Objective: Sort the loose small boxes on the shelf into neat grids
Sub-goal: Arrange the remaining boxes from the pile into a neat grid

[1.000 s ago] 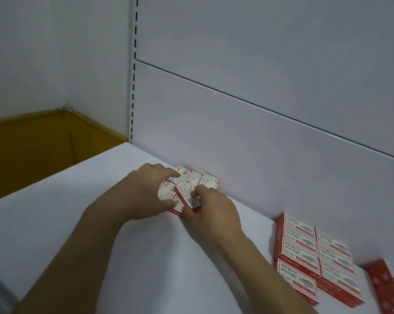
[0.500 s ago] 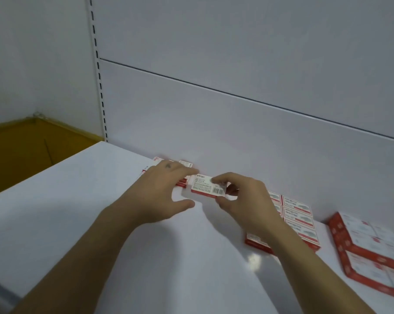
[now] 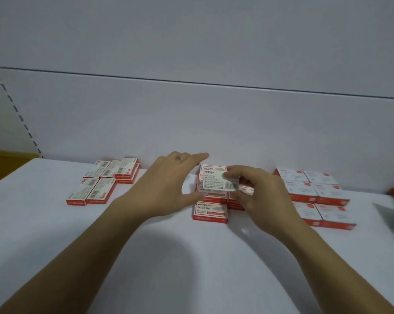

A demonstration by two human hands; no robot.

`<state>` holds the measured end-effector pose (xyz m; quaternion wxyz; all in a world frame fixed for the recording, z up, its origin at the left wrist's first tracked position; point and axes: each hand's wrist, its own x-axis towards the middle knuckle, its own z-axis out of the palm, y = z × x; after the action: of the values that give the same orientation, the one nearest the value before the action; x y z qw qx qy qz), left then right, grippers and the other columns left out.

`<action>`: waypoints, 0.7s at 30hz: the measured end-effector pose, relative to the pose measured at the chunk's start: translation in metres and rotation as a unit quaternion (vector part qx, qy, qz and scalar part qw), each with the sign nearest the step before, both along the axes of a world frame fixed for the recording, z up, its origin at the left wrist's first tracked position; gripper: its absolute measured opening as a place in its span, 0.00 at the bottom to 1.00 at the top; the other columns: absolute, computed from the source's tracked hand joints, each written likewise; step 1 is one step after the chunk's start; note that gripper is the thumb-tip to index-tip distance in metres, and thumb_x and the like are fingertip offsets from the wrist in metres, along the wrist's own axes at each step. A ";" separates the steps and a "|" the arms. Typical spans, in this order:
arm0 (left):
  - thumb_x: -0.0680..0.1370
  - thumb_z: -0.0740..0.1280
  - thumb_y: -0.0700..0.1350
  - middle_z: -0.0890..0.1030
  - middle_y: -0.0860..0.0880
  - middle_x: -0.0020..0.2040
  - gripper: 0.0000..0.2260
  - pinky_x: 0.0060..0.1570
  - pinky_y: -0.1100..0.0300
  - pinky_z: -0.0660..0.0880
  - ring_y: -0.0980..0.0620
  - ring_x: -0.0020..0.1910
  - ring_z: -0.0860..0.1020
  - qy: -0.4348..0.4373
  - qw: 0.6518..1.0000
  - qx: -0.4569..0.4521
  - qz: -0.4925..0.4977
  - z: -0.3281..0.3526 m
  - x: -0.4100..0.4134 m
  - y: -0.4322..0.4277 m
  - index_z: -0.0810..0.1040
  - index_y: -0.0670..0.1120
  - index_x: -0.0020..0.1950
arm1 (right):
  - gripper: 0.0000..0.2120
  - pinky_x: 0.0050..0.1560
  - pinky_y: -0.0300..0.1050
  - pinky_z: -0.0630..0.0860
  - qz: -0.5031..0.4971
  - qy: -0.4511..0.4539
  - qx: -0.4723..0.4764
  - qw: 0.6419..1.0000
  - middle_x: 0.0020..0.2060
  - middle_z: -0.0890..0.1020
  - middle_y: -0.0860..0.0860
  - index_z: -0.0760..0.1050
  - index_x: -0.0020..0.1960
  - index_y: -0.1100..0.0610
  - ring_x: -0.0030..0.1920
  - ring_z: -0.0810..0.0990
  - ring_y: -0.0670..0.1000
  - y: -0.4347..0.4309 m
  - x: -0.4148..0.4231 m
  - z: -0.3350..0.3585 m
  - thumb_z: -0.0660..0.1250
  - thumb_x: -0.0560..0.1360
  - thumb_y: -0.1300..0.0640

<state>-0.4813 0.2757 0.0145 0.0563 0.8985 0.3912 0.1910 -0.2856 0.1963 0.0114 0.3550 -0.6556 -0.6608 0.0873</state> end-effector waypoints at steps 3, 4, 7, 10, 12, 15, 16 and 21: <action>0.72 0.67 0.63 0.65 0.56 0.73 0.38 0.69 0.53 0.57 0.54 0.70 0.60 -0.044 0.999 0.007 0.000 -0.012 0.015 -0.007 0.50 0.61 0.75 | 0.18 0.61 0.46 0.74 0.008 0.019 0.008 1.000 0.58 0.80 0.45 0.80 0.57 0.51 0.56 0.79 0.47 -0.002 0.003 -0.005 0.72 0.71 0.66; 0.72 0.67 0.63 0.64 0.56 0.73 0.38 0.70 0.54 0.55 0.53 0.70 0.60 -0.043 0.999 0.021 -0.001 -0.017 0.017 -0.007 0.50 0.60 0.76 | 0.18 0.62 0.46 0.74 0.014 0.017 0.013 1.000 0.58 0.80 0.46 0.80 0.57 0.52 0.57 0.79 0.48 -0.001 0.003 -0.006 0.72 0.71 0.67; 0.71 0.67 0.64 0.67 0.53 0.72 0.39 0.70 0.50 0.55 0.49 0.70 0.64 -0.041 0.998 0.048 0.003 -0.026 0.011 -0.004 0.54 0.57 0.76 | 0.17 0.61 0.44 0.74 0.026 0.014 0.039 0.999 0.58 0.80 0.45 0.81 0.55 0.53 0.57 0.79 0.49 0.003 0.000 -0.014 0.73 0.69 0.68; 0.69 0.67 0.63 0.75 0.51 0.66 0.36 0.63 0.50 0.63 0.48 0.63 0.72 -0.071 0.995 0.074 -0.017 -0.035 -0.003 -0.001 0.62 0.52 0.73 | 0.16 0.60 0.40 0.75 0.030 0.078 0.042 0.996 0.57 0.80 0.41 0.82 0.51 0.52 0.57 0.79 0.43 0.006 -0.001 -0.023 0.74 0.68 0.68; 0.69 0.68 0.61 0.78 0.52 0.62 0.33 0.60 0.55 0.63 0.51 0.59 0.73 -0.085 0.992 0.081 -0.033 -0.039 -0.004 0.000 0.67 0.50 0.71 | 0.16 0.60 0.39 0.75 0.030 0.118 0.041 0.992 0.57 0.81 0.42 0.82 0.49 0.52 0.56 0.79 0.41 0.008 -0.002 -0.027 0.74 0.67 0.70; 0.70 0.68 0.56 0.81 0.50 0.56 0.24 0.55 0.57 0.66 0.49 0.52 0.78 -0.099 0.989 0.098 -0.048 -0.042 -0.001 0.001 0.75 0.47 0.63 | 0.17 0.58 0.38 0.77 0.029 0.177 0.023 0.983 0.57 0.81 0.43 0.82 0.49 0.52 0.57 0.79 0.39 0.009 -0.004 -0.031 0.73 0.68 0.72; 0.70 0.68 0.55 0.82 0.51 0.54 0.22 0.54 0.60 0.66 0.51 0.50 0.78 -0.107 0.989 0.093 -0.052 -0.043 0.000 0.002 0.76 0.47 0.61 | 0.18 0.56 0.38 0.77 0.027 0.194 0.016 0.980 0.57 0.81 0.43 0.82 0.49 0.52 0.56 0.79 0.38 0.008 -0.006 -0.032 0.72 0.68 0.72; 0.71 0.69 0.54 0.78 0.58 0.51 0.18 0.44 0.69 0.74 0.60 0.48 0.74 -0.204 0.978 -0.011 -0.050 -0.042 0.003 -0.005 0.73 0.50 0.58 | 0.20 0.49 0.41 0.81 -0.036 0.225 0.046 0.973 0.51 0.83 0.41 0.78 0.53 0.46 0.48 0.82 0.39 0.006 -0.017 -0.028 0.74 0.70 0.67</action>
<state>-0.4784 0.2703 -0.0275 0.1540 0.8586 0.3279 0.3627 -0.3027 0.2021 -0.0161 0.5276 -0.6254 -0.5429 0.1889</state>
